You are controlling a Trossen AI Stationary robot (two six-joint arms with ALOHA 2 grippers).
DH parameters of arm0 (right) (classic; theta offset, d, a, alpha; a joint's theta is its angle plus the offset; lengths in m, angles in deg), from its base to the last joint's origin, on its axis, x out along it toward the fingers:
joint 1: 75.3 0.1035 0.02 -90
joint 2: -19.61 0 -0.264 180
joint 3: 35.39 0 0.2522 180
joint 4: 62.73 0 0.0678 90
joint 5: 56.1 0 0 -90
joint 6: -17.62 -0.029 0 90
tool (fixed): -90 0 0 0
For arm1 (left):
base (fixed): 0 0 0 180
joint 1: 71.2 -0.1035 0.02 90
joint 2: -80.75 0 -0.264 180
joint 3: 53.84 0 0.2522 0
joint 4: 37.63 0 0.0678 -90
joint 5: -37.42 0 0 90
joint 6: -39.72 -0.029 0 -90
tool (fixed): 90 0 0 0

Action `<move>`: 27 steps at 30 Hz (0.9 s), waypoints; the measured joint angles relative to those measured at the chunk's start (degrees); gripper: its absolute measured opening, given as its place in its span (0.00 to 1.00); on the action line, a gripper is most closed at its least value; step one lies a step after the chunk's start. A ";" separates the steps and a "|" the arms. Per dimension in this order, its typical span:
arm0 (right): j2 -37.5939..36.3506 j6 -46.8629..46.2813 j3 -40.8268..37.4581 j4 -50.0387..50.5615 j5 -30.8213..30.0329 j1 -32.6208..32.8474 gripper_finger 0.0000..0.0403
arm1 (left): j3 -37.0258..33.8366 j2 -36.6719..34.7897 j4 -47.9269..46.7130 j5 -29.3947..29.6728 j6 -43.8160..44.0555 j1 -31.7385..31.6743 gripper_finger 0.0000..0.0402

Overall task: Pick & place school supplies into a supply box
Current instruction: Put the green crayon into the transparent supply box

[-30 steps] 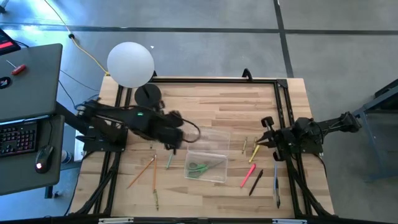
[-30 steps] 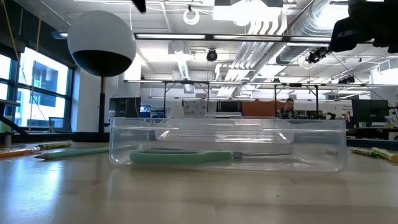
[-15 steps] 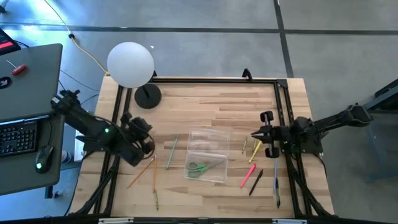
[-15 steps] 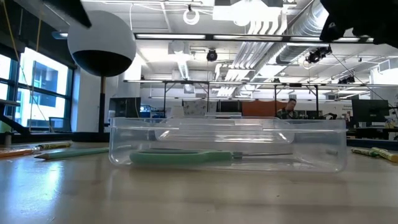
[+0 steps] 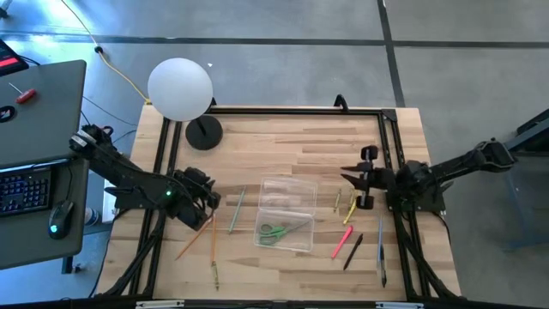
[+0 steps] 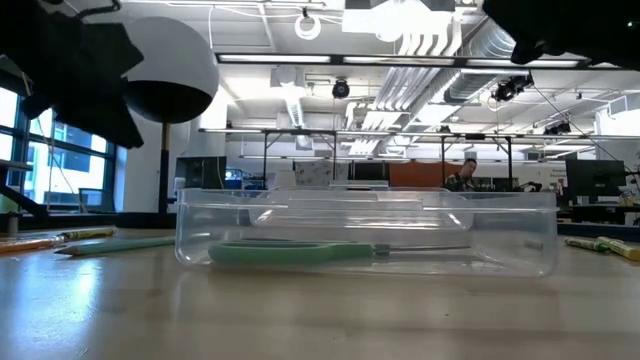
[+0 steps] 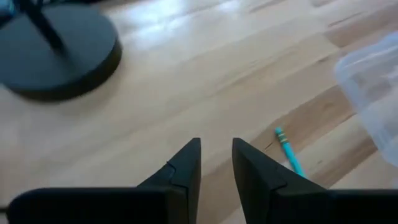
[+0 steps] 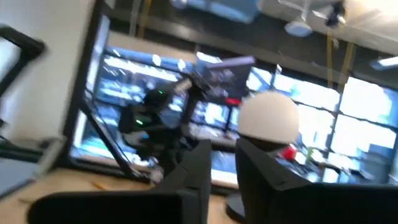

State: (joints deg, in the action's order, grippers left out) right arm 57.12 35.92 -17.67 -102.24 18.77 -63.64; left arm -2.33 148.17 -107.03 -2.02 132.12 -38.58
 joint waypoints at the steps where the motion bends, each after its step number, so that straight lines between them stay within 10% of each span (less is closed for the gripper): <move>1: 0.51 0.18 0.80 1.59 -1.49 0.00 0.18 | -0.28 0.35 0.37 -0.95 1.51 0.00 0.31; 27: 4.87 1.16 3.20 6.75 -3.99 0.02 0.30 | -5.00 13.71 8.58 -11.35 16.28 0.00 0.22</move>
State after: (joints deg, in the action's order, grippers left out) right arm 61.99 37.09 -14.47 -95.49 14.77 -63.62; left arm -7.33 161.88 -98.45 -13.37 148.40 -38.58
